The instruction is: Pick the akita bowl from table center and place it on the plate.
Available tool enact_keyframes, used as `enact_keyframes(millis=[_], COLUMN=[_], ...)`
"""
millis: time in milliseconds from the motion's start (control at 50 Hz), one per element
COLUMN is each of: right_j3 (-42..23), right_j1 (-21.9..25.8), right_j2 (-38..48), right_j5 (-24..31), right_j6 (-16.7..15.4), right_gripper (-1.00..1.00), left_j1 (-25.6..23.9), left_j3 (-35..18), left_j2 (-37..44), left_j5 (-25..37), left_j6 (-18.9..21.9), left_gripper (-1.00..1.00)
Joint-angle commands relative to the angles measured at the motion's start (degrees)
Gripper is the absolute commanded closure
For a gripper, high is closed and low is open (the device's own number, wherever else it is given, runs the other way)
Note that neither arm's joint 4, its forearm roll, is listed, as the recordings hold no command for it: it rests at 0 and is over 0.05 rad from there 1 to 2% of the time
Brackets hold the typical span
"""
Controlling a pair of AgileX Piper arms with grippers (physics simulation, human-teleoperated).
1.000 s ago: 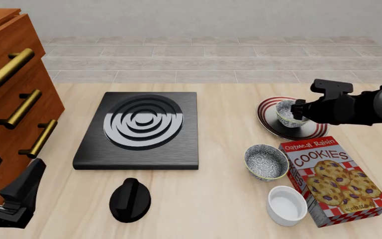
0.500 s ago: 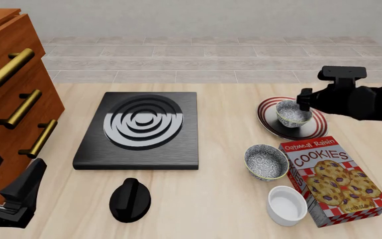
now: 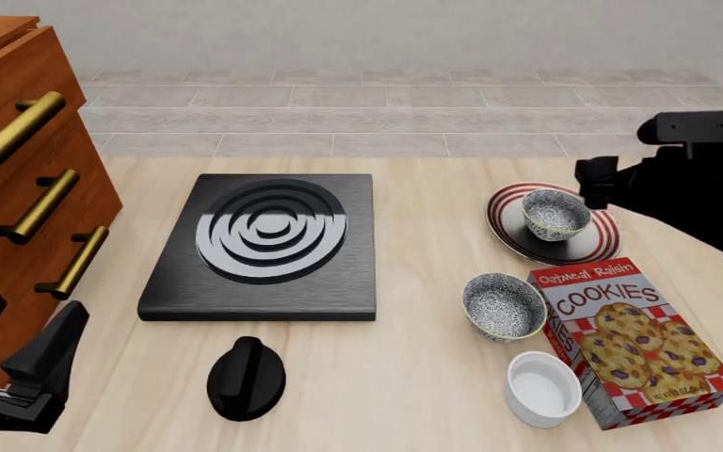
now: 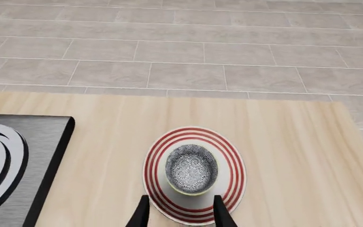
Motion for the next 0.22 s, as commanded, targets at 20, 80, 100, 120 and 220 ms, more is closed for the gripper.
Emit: enact_keyframes(millis=[20, 80, 100, 120, 220], right_j3=[7.2, 8.9, 9.4, 10.2, 11.5], right_j1=[1.7, 1.6, 2.1, 3.3, 4.7], right_j2=[-16.6, -20.2, -20.9, -23.1, -31.9], right_j5=[1.5, 1.7, 2.1, 3.1, 7.5], right_j6=[0.1, -1.7, -1.0, 0.6, 2.6], right_gripper=[-1.0, -1.0, -1.0, -1.0, -1.0], left_j1=[-0.1, -0.1, -0.1, -0.1, -0.2], left_j3=[0.0, 0.0, 0.0, 0.0, 0.0], left_j2=[-0.1, -0.2, -0.2, -0.3, -0.3], left_j5=[0.3, 0.4, 0.4, 0.5, 0.5], left_j6=[0.2, 0.2, 0.2, 0.3, 0.6], left_gripper=[-1.0, -1.0, -1.0, -1.0, -1.0])
